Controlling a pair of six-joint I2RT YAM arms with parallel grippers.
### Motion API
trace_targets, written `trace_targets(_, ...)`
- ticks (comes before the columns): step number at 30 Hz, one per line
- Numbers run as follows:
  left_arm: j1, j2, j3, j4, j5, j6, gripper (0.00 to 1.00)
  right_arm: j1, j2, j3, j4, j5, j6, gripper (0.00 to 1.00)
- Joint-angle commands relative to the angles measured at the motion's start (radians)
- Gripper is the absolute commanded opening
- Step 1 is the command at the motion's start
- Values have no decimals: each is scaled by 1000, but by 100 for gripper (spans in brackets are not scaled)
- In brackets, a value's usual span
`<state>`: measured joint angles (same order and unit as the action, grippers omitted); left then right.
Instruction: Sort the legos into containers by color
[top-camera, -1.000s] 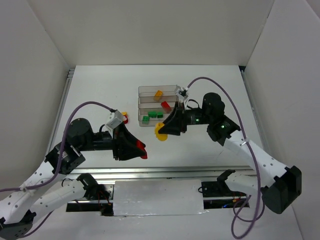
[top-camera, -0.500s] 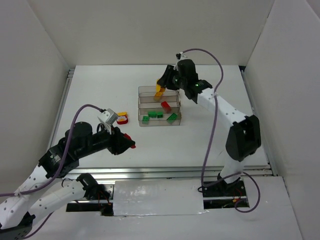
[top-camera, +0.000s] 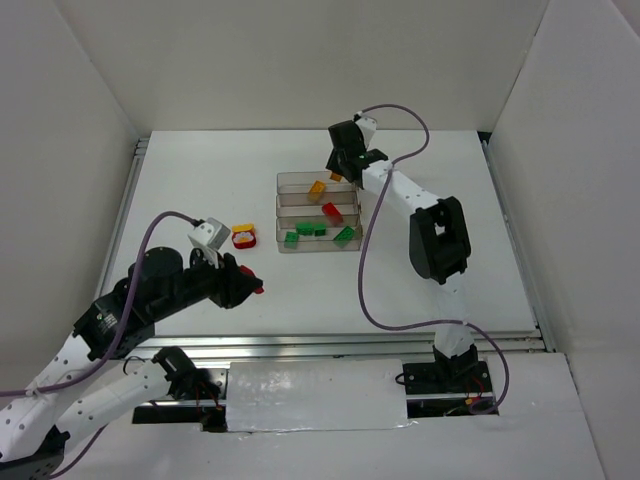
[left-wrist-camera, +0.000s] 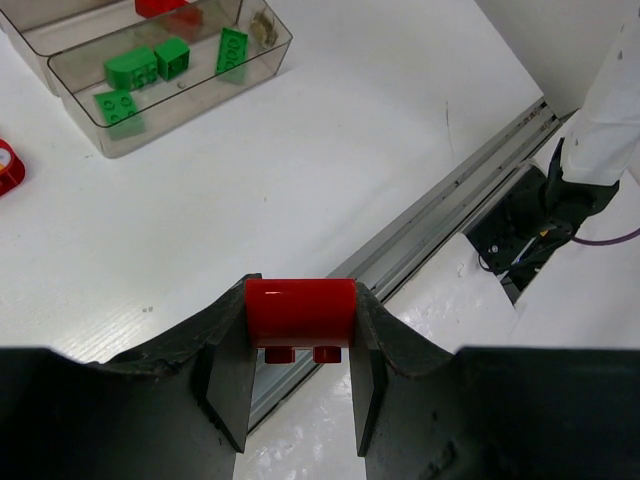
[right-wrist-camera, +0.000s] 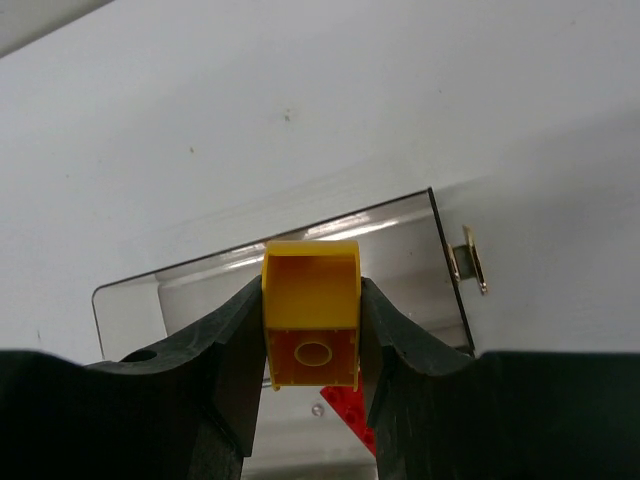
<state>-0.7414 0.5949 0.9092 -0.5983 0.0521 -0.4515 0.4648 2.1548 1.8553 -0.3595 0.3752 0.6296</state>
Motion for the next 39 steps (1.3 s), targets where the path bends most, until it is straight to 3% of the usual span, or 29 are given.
trace_targets(1, -1, 0, -6, 25, 26, -1, 0, 0, 43, 106, -10, 51, -22, 7)
trace_targets(2, 0, -4, -7, 26, 25, -1, 0, -2, 51, 110, -12, 48, -27, 11)
trace_targets(3, 0, -12, -9, 28, 26, -1, 0, -2, 57, 110, -9, 45, -28, 26)
trace_targets(6, 0, -24, -10, 32, 28, -4, 0, -3, 56, 102, 5, 33, -37, 37)
trace_targets(8, 0, -27, -12, 34, 26, -6, 0, -3, 50, 97, 10, 24, -42, 54)
trace_targets(12, 0, -20, -10, 31, 25, -9, 0, -3, 16, 61, 37, 8, -53, 65)
trace_targets(14, 0, -18, -9, 32, 25, -10, 0, -3, 11, 58, 41, -4, -67, 80)
trace_targets(16, 0, -14, -9, 31, 20, -13, 0, -3, -1, 61, 33, -28, -80, 89)
trace_targets(20, 0, 5, -3, 41, -24, -39, 0, -2, -125, -66, 79, -135, -76, 97)
trace_targets(24, 2, 129, 16, 107, -139, -142, 0, -2, -488, -469, 235, -199, -36, 100)
trace_targets(30, 13, 437, 126, 219, -372, -207, 0, 0, -1001, -880, 246, -260, 13, 100)
trace_targets(35, 27, 656, 212, 428, -500, -177, 0, 2, -1320, -1120, 261, -413, 21, 100)
trace_targets(39, 34, 825, 295, 526, -575, -168, 0, 2, -1424, -1163, 173, -464, 27, 100)
